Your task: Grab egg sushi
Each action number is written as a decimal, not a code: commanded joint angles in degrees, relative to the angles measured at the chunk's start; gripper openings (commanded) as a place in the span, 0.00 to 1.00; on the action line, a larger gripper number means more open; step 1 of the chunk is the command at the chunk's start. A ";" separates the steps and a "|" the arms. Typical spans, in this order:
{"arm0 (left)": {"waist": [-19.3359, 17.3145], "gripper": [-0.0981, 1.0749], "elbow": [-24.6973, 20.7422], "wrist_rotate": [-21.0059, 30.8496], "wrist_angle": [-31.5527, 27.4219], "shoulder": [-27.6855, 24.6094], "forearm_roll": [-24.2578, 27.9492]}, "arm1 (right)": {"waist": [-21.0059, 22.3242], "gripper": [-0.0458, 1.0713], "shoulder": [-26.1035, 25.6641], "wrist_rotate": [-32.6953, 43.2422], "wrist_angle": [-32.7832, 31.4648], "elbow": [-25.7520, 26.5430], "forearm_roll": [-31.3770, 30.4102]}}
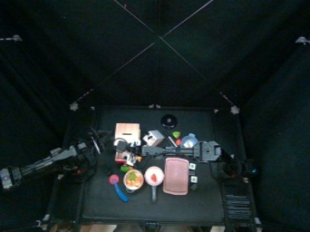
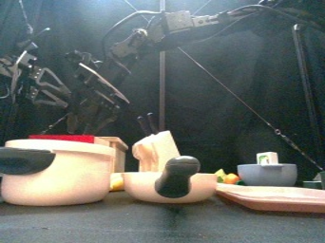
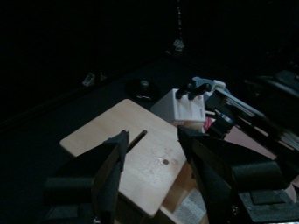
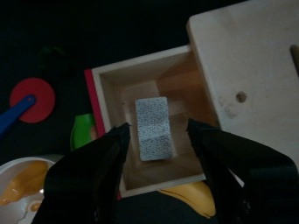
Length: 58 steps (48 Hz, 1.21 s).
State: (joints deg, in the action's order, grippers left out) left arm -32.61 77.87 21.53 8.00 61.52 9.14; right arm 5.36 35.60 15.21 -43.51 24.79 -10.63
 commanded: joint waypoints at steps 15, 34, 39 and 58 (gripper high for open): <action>0.00 0.82 -0.53 0.18 0.70 -0.18 -0.79 | 0.44 0.84 -0.09 -0.26 -0.70 2.90 0.62; -9.67 0.82 1.85 0.09 7.73 -0.09 -3.96 | 0.88 0.84 1.76 -5.01 -5.63 7.21 4.22; -11.25 0.82 2.46 0.09 10.72 -0.18 -5.10 | 1.32 0.84 2.72 -5.10 -6.24 8.17 4.22; -12.57 0.82 3.52 -0.18 12.92 -0.26 -7.03 | 2.29 0.84 4.66 -8.79 -8.26 9.23 6.42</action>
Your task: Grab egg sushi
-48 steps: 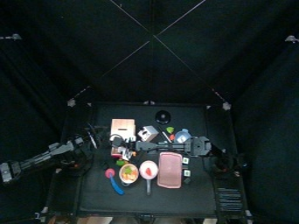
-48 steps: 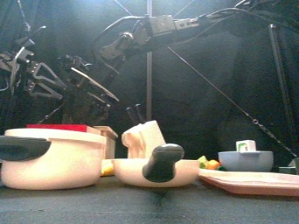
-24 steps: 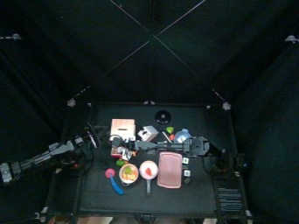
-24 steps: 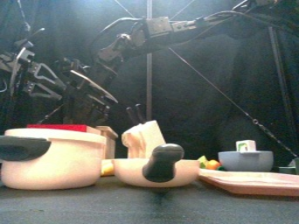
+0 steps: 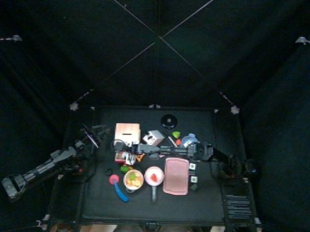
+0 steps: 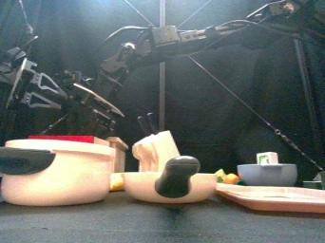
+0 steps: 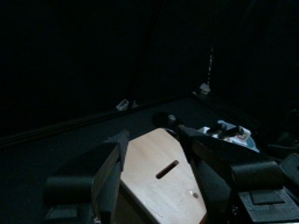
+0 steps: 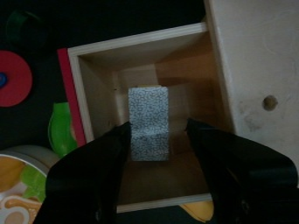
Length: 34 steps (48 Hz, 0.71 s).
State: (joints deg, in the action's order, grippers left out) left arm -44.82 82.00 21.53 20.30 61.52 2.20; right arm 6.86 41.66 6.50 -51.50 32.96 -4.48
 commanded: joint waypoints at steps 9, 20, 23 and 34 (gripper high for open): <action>-0.18 0.82 -0.62 -0.18 0.35 -0.26 -0.09 | 1.76 0.84 -0.97 -0.35 -0.79 0.97 0.44; -0.18 0.82 -0.53 -0.18 0.35 -0.26 -0.09 | 2.64 0.84 0.00 -0.35 -1.14 1.41 0.88; -0.09 0.82 -0.53 -0.18 0.18 -0.26 -0.18 | 2.90 0.84 0.00 -0.35 -1.93 1.85 1.41; -0.09 0.82 -0.53 -0.18 0.18 -0.26 -0.18 | 3.16 0.84 0.70 -1.41 -6.86 5.10 2.99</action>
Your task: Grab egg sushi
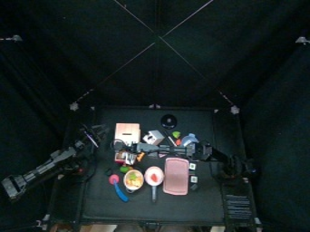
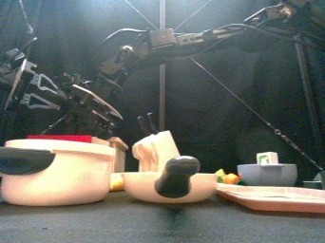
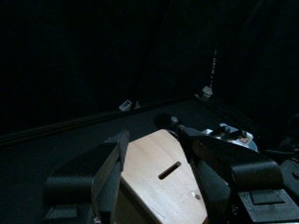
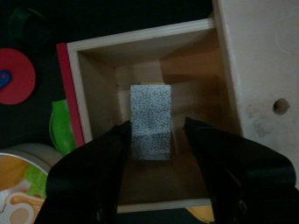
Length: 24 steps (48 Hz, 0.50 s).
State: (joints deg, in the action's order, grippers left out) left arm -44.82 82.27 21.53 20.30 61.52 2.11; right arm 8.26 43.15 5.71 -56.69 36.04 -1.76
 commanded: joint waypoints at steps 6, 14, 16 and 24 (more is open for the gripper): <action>-0.09 0.82 -0.79 -0.09 0.18 -0.26 -0.09 | 1.85 0.84 0.79 -2.02 -1.85 3.69 1.49; -0.09 0.82 -0.70 -0.18 -0.09 -0.26 -0.09 | 1.85 0.84 1.49 -2.55 -1.85 5.36 1.58; -0.09 0.82 -0.70 -0.09 -0.09 -0.35 0.00 | 1.93 0.85 1.67 -2.55 -1.85 5.45 1.49; -0.09 0.82 -0.70 -0.09 -0.09 -0.35 -0.09 | 2.11 0.85 2.46 -2.64 -1.76 5.36 1.58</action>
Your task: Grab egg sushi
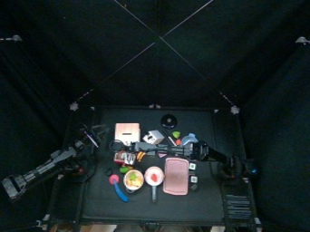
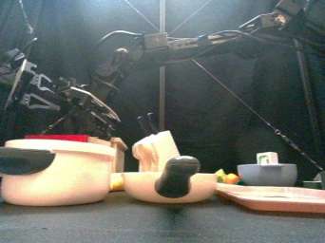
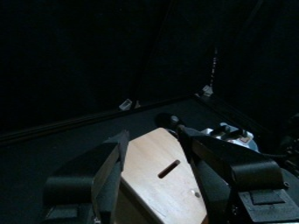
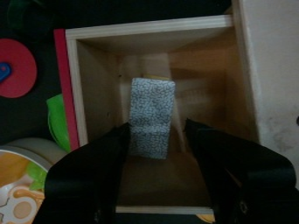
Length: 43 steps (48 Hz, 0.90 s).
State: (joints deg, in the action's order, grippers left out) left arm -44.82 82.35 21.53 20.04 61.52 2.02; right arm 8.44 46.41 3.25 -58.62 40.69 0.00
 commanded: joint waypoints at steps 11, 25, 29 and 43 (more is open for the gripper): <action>0.00 0.82 -0.79 -0.09 0.09 -0.26 0.00 | 2.02 0.92 -0.09 -0.18 0.00 0.26 -0.53; 0.00 0.82 -0.79 -0.09 0.00 -0.35 0.00 | 1.93 0.95 0.26 0.35 -0.09 0.18 -2.29; 0.00 0.82 -0.79 -0.09 0.09 -0.35 -0.09 | 1.93 0.95 0.70 0.35 -0.09 0.00 -2.37; -0.09 0.82 -0.70 0.00 0.09 -0.35 0.00 | 2.02 0.95 2.02 0.70 0.18 0.18 -2.37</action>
State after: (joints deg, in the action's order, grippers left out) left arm -44.82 82.44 21.53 19.86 61.61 1.93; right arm 8.44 47.72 3.96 -58.45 41.04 -1.58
